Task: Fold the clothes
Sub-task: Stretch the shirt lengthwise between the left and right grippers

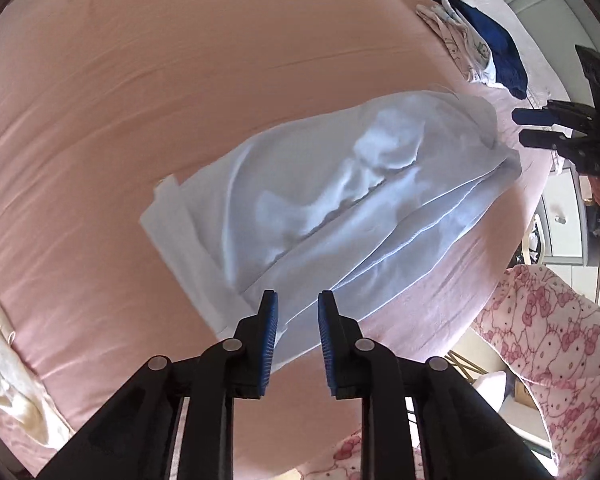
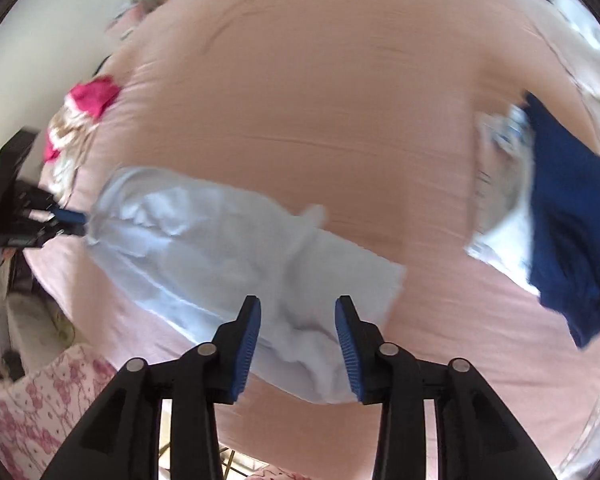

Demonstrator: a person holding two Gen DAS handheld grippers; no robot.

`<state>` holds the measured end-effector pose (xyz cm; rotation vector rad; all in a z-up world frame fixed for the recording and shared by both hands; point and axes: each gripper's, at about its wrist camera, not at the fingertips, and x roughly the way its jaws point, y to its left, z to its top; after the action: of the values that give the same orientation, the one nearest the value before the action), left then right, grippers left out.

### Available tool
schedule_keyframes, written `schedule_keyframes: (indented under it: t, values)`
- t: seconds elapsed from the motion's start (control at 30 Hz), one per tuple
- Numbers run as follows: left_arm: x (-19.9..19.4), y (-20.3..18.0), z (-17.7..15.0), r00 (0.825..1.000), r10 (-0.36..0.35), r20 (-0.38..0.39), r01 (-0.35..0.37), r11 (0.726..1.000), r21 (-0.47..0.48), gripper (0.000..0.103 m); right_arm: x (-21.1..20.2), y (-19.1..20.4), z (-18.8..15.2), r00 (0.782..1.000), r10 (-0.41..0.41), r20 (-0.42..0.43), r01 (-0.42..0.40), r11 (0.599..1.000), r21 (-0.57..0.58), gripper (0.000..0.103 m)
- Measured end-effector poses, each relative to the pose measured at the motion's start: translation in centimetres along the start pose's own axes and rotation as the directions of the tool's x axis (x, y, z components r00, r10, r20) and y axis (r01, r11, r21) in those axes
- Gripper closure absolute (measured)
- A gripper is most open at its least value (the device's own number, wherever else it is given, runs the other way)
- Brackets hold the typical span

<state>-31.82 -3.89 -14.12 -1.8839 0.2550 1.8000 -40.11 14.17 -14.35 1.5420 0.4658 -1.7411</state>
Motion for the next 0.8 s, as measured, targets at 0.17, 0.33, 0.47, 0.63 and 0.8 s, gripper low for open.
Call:
schedule_keyframes:
  t: [0.17, 0.33, 0.47, 0.63, 0.8]
  values:
    - [2.3, -1.3, 0.9, 0.999, 0.039, -0.013, -0.038, 0.997, 0.07, 0.053, 4.7, 4.4, 0.2, 0.997, -0.014, -0.076, 0.003, 0.99, -0.138, 0.061]
    - [3.1, -1.6, 1.5, 0.988, 0.148, 0.051, -0.154, 0.979, 0.131, 0.061, 7.2, 4.5, 0.1, 0.987, -0.134, -0.088, 0.122, 0.983, -0.135, 0.061]
    - [2.8, -0.8, 2.0, 0.987, 0.152, 0.05, -0.157, 0.98, 0.12, 0.095, 6.9, 3.3, 0.0, 0.993, -0.092, -0.071, 0.089, 0.995, -0.046, 0.098]
    - [-0.1, 0.0, 1.5, 0.993, 0.081, 0.084, -0.09, 0.989, 0.116, 0.097, 4.4, 1.7, -0.3, 0.999, -0.027, -0.024, 0.028, 0.999, 0.016, 0.1]
    - [-1.5, 0.6, 1.1, 0.996, 0.035, 0.078, -0.043, 0.995, 0.092, 0.097, 4.0, 2.4, -0.8, 0.998, -0.021, -0.063, 0.015, 0.995, -0.101, 0.099]
